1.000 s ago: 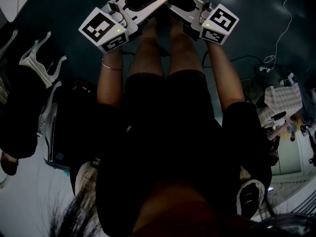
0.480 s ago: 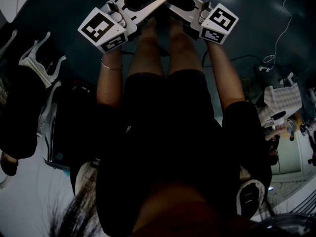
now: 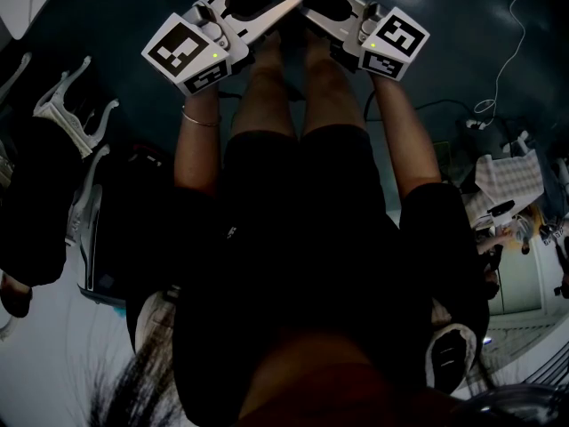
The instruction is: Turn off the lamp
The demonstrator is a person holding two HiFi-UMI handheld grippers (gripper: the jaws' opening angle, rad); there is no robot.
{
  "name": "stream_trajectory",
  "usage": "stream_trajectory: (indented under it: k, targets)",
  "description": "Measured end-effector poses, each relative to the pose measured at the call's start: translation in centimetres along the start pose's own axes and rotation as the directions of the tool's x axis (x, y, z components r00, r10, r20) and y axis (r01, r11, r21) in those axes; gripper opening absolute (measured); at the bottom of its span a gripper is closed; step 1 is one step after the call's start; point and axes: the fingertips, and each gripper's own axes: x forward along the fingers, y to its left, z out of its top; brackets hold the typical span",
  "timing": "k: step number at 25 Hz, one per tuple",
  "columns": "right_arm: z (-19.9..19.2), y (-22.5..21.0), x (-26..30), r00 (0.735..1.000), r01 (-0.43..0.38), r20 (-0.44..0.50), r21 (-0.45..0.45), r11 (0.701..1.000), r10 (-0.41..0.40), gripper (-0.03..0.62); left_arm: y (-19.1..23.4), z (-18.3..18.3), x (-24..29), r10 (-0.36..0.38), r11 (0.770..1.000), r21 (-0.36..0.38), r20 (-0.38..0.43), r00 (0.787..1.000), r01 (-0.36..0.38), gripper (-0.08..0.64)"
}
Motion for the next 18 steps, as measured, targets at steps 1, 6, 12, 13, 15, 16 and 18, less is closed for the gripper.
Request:
stream_trajectory:
  k: [1, 6, 12, 13, 15, 16, 18]
  targets:
    - [-0.01, -0.02, 0.0, 1.0, 0.002, -0.001, -0.002, 1.0, -0.002, 0.011, 0.01, -0.02, 0.02, 0.002, 1.0, 0.002, -0.002, 1.0, -0.002, 0.083]
    - [-0.2, -0.06, 0.06, 1.0, 0.012, -0.02, -0.027, 1.0, -0.013, 0.009, 0.1, -0.21, 0.03, 0.01, 1.0, 0.006, -0.015, 1.0, -0.01, 0.081]
    - [-0.41, 0.01, -0.18, 0.999, 0.018, -0.026, -0.032, 0.999, -0.019, 0.009, 0.01, -0.49, 0.18, 0.017, 1.0, 0.006, -0.025, 1.0, -0.017, 0.081]
    - [-0.43, 0.06, -0.24, 0.999, 0.017, -0.027, -0.032, 0.999, -0.018, 0.009, 0.03, -0.58, 0.18, 0.02, 1.0, 0.009, -0.024, 1.0, -0.02, 0.079]
    - [-0.44, 0.13, -0.27, 0.999, 0.014, -0.03, -0.035, 0.999, -0.016, 0.009, 0.05, -0.64, 0.13, 0.022, 1.0, 0.023, -0.025, 0.999, -0.022, 0.071]
    - [-0.44, 0.14, -0.26, 0.999, 0.013, -0.031, -0.036, 0.999, -0.014, 0.009, -0.02, -0.6, 0.13, 0.021, 0.999, 0.033, -0.032, 0.999, -0.019, 0.071]
    - [-0.47, 0.12, -0.27, 0.999, 0.012, -0.031, -0.036, 0.999, -0.013, 0.009, -0.11, -0.6, 0.16, 0.02, 0.999, 0.043, -0.042, 0.999, -0.018, 0.071]
